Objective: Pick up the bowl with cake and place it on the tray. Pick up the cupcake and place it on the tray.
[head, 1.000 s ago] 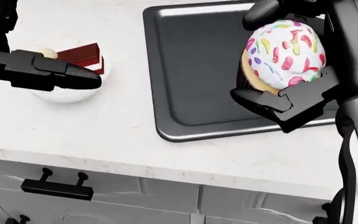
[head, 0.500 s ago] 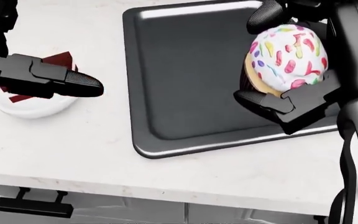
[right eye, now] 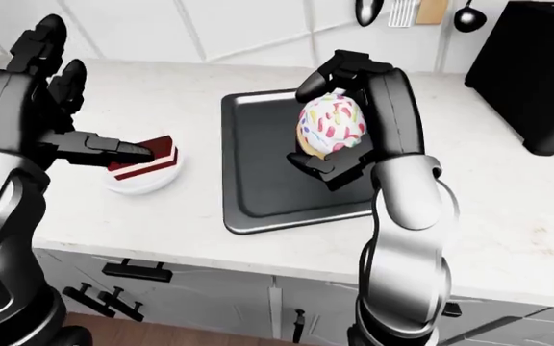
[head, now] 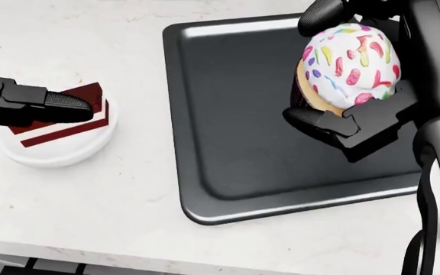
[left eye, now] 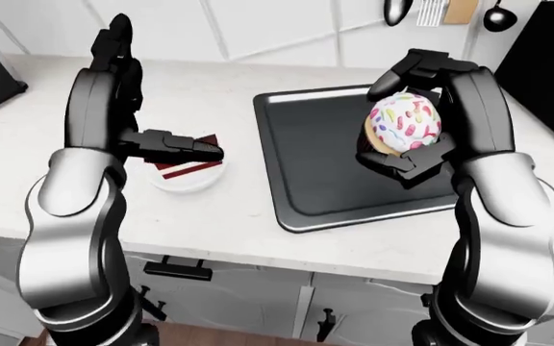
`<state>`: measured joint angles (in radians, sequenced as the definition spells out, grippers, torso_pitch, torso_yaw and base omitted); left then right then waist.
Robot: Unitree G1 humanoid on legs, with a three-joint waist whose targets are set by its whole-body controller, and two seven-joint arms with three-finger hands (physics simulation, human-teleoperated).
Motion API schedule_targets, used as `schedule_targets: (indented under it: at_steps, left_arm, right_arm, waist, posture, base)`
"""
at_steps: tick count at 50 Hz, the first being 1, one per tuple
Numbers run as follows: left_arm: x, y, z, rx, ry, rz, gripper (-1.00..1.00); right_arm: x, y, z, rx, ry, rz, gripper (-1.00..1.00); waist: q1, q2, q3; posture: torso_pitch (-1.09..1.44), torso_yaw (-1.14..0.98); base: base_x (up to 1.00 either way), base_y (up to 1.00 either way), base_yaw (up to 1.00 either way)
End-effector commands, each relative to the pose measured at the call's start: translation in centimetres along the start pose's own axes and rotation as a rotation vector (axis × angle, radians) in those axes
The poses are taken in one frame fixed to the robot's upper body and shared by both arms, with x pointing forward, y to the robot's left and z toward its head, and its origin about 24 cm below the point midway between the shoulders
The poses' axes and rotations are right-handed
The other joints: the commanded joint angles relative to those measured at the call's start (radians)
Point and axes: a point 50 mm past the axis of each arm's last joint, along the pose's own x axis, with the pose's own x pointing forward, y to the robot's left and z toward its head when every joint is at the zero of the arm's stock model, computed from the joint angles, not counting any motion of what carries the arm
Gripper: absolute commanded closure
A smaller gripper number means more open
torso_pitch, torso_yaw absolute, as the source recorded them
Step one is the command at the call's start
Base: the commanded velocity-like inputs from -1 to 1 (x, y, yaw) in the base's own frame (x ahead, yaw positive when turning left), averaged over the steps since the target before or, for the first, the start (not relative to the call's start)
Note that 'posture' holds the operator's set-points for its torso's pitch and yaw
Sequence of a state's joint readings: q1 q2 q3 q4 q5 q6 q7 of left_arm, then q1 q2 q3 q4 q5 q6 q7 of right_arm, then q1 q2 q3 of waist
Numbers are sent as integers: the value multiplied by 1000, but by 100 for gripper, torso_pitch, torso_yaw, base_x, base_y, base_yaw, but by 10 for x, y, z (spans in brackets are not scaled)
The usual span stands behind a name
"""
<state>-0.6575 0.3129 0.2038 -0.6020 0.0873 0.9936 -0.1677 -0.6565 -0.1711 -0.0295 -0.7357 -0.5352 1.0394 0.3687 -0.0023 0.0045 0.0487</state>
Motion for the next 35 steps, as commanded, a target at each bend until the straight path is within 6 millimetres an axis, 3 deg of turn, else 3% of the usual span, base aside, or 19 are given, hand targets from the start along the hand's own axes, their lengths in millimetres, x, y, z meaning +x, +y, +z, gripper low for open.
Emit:
schedule_targets:
  at_steps: [1, 12, 19, 35]
  left_arm:
    - [-3, 5, 13, 9, -78, 18, -100]
    - [-13, 19, -14, 31, -5, 43, -100]
    - [-15, 17, -28, 67, 56, 0, -100]
    - [7, 20, -62, 143, 164, 38, -100]
  right_arm:
    - [-3, -6, 15, -11, -84, -37, 100]
    - [-1, -6, 14, -8, -86, -41, 100]
    - [-1, -5, 15, -4, -89, -39, 100]
    - [-1, -5, 14, 0, -89, -42, 100]
  waist:
    - [0, 2, -27]
    - [0, 9, -23]
    - [2, 13, -25]
    - [4, 11, -31]
  posture:
    - [0, 0]
    - [0, 0]
    - [0, 0]
    - [0, 0]
  base:
    - [0, 0, 0]
    - [0, 0, 0]
    - [0, 0, 0]
    - [0, 0, 0]
